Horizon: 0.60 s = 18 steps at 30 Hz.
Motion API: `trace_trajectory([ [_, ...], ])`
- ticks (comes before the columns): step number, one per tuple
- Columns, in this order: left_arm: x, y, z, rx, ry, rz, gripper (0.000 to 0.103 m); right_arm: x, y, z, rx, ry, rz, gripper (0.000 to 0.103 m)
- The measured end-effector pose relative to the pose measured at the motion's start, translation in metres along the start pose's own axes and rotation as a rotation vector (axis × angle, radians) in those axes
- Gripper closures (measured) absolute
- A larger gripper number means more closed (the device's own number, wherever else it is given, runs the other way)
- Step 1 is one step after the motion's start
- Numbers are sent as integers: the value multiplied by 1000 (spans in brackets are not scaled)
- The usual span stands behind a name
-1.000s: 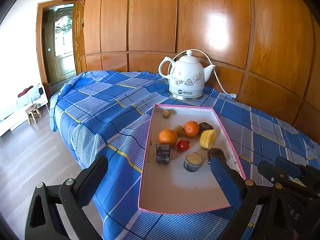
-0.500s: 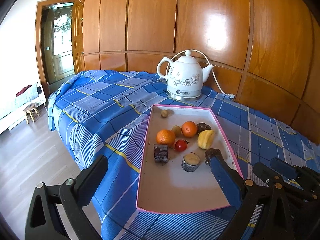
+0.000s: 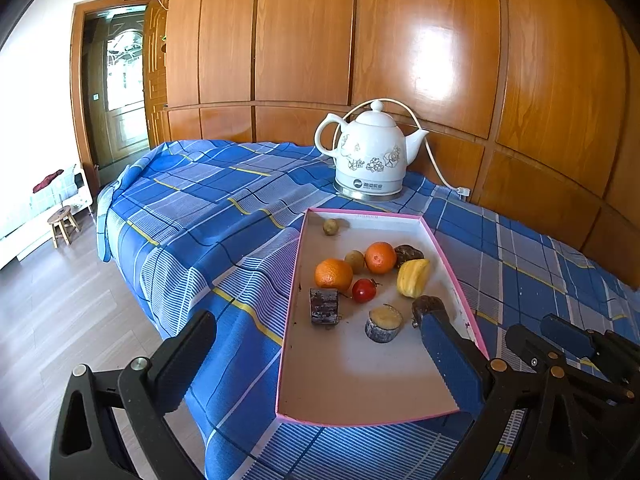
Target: Organize fruits
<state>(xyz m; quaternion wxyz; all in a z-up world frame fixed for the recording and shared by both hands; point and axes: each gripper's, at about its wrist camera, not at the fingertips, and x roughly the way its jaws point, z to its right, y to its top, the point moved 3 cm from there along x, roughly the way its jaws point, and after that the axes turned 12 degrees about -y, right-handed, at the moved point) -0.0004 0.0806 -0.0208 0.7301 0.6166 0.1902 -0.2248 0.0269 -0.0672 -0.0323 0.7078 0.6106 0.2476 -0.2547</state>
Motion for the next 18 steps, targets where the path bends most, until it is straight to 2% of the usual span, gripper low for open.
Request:
trace_trajectory([
  [18,-1,-1,-1,1,-1,3,0,0,-1,1,-2,-1,1,60],
])
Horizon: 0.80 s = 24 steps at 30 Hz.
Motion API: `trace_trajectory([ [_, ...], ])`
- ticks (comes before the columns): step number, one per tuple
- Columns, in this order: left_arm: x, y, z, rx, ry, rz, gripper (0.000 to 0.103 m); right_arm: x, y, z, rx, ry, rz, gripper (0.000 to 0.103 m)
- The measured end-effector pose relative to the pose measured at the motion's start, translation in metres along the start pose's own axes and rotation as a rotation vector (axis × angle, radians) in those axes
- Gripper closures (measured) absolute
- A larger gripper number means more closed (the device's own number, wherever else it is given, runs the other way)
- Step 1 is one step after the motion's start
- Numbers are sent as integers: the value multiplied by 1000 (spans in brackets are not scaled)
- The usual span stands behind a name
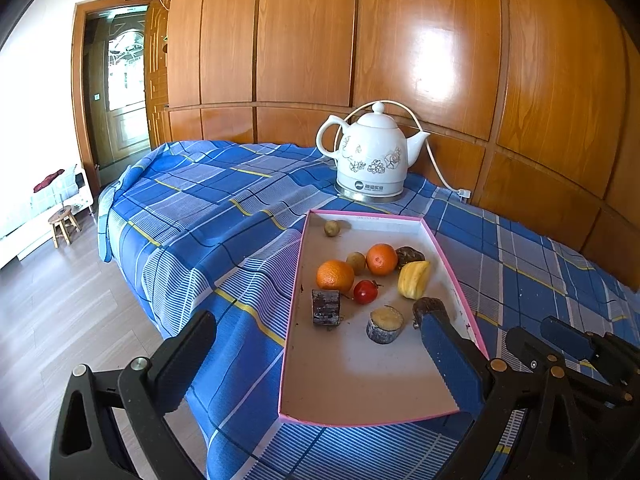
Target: Organize fruits
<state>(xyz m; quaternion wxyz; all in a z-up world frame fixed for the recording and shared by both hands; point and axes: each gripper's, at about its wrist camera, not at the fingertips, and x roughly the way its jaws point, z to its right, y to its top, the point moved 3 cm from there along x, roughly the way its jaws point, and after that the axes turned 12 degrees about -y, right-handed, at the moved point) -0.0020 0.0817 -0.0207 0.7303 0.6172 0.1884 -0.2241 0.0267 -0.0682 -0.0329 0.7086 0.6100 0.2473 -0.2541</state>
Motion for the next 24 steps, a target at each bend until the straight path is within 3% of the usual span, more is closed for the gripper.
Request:
trace_trajectory([
  [20,-1,1,2,15,-9,-10,0,1,-1,2,2,1,-5,60],
  [24,1,2,4,25,-17,-14,0,8,5,27,58,1,-27,60],
])
